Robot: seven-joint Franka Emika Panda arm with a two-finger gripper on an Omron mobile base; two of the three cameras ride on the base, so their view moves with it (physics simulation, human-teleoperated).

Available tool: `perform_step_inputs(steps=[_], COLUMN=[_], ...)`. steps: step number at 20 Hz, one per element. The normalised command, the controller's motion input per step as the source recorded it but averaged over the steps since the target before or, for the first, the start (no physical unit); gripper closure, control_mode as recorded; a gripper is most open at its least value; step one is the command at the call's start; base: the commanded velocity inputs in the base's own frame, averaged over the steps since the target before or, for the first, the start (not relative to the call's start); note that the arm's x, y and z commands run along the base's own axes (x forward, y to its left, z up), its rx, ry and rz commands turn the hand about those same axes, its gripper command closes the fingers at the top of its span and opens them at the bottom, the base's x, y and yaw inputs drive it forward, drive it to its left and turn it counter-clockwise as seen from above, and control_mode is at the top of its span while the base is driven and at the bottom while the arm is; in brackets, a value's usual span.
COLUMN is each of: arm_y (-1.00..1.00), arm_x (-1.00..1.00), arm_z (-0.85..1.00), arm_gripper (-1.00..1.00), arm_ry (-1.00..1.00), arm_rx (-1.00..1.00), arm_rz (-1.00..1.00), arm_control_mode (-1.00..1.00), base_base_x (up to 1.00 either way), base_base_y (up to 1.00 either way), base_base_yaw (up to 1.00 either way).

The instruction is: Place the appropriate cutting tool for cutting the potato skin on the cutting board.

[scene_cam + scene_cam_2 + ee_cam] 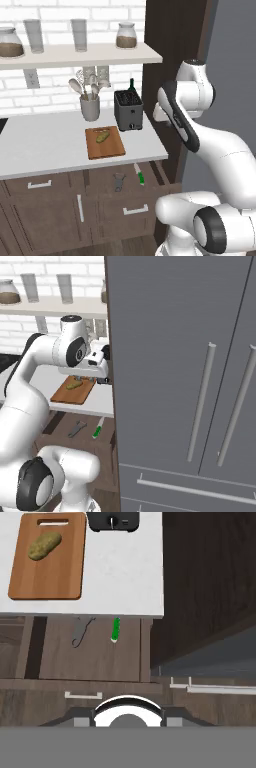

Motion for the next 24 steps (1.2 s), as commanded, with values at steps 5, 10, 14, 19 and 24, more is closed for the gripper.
perform_step_inputs(steps=[5,10,14,19,24], arm_y=[0.03,0.72,1.0,0.51,0.09], arm_x=[-0.49,-0.9,-0.38,0.07,0.45], arm_z=[-0.05,-0.54,-0.68,-0.67,-0.63], arm_gripper=[-1.0,-1.0,-1.0,-1.0,-1.0], arm_ry=[-0.06,0.1,0.29,0.12,0.0], arm_rx=[0.0,-0.06,-0.1,-0.01,0.02], arm_rz=[0.0,0.02,0.0,0.0,0.0], arm_control_mode=[-1.0,-1.0,-1.0,-1.0,-1.0], base_base_x=[0.0,0.0,0.0,0.0,0.0], base_base_y=[0.0,0.0,0.0,0.0,0.0], base_base_yaw=[0.0,0.0,0.0,0.0,0.0])
